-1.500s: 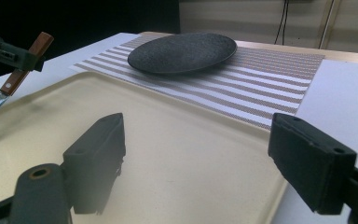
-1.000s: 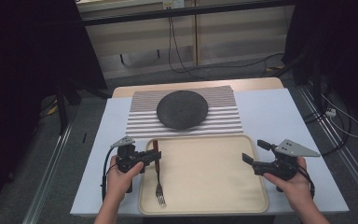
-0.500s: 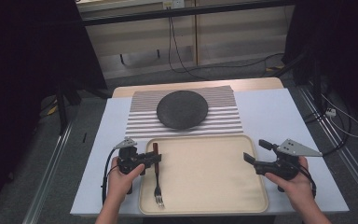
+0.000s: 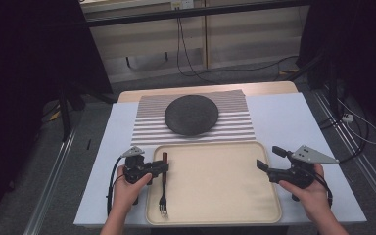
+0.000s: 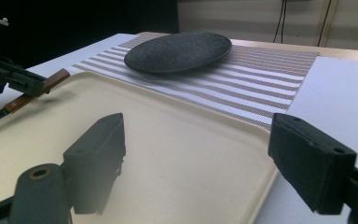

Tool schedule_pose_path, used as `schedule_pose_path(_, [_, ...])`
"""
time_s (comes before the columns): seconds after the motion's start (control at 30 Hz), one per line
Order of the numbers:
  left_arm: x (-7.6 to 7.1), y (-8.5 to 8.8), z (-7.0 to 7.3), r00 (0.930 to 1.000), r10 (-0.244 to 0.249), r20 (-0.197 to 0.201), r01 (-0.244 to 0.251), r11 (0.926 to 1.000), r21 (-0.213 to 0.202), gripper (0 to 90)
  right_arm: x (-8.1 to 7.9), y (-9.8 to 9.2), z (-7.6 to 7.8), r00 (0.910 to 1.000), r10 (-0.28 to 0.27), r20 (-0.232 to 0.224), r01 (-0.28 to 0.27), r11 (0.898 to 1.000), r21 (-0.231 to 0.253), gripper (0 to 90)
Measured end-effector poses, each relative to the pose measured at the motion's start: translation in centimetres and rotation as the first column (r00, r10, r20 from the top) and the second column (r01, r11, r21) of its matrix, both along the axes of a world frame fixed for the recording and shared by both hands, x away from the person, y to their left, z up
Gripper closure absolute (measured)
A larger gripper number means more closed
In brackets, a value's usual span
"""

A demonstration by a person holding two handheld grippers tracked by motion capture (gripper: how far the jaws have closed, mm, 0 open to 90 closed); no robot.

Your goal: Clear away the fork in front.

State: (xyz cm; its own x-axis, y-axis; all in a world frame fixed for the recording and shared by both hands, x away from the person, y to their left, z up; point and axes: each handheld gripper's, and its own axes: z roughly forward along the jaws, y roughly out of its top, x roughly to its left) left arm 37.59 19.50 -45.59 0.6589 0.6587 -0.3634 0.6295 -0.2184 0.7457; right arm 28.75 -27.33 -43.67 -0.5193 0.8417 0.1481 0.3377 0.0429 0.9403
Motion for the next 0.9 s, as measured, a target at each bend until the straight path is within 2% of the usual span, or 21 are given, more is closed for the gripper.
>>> schedule_pose_path(0.37, [0.0, 0.4, -0.2, 0.9999, 0.009, 0.005, -0.010, 0.9999, 0.009, 63.0, 0.1, 0.1, 0.1, 1.0000, 0.001, 0.003, -0.001, 1.000, 0.001, 19.1])
schedule_pose_path(0.4, [-0.1, 0.4, -0.1, 0.9998, 0.018, 0.010, -0.018, 0.9998, -0.003, 63.0, 0.2, 0.1, 0.1, 1.0000, 0.000, 0.003, 0.000, 1.000, 0.001, 19.1])
schedule_pose_path(0.6, [-0.3, 0.6, 0.2, 0.9994, 0.025, 0.023, -0.025, 0.9996, -0.012, 60.9, 0.2, -0.1, 0.0, 1.0000, -0.005, 0.003, 0.005, 1.000, 0.006, 19.2])
schedule_pose_path(0.83, [-0.8, 1.1, 0.9, 0.9976, 0.045, 0.053, -0.044, 0.9989, -0.017, 51.8, 0.2, -0.4, 0.0, 0.9999, -0.016, 0.003, 0.016, 1.000, 0.000, 19.2])
schedule_pose_path(0.87, [-0.9, 1.2, 1.1, 0.9972, 0.045, 0.060, -0.044, 0.9989, -0.012, 46.5, 0.2, -0.4, 0.0, 0.9999, -0.015, 0.004, 0.015, 1.000, -0.002, 19.1])
schedule_pose_path(0.9, [-1.0, 1.2, 1.2, 0.9964, 0.048, 0.070, -0.048, 0.9988, -0.013, 46.5, 0.2, -0.4, 0.0, 0.9999, -0.015, 0.004, 0.015, 1.000, -0.002, 19.1])
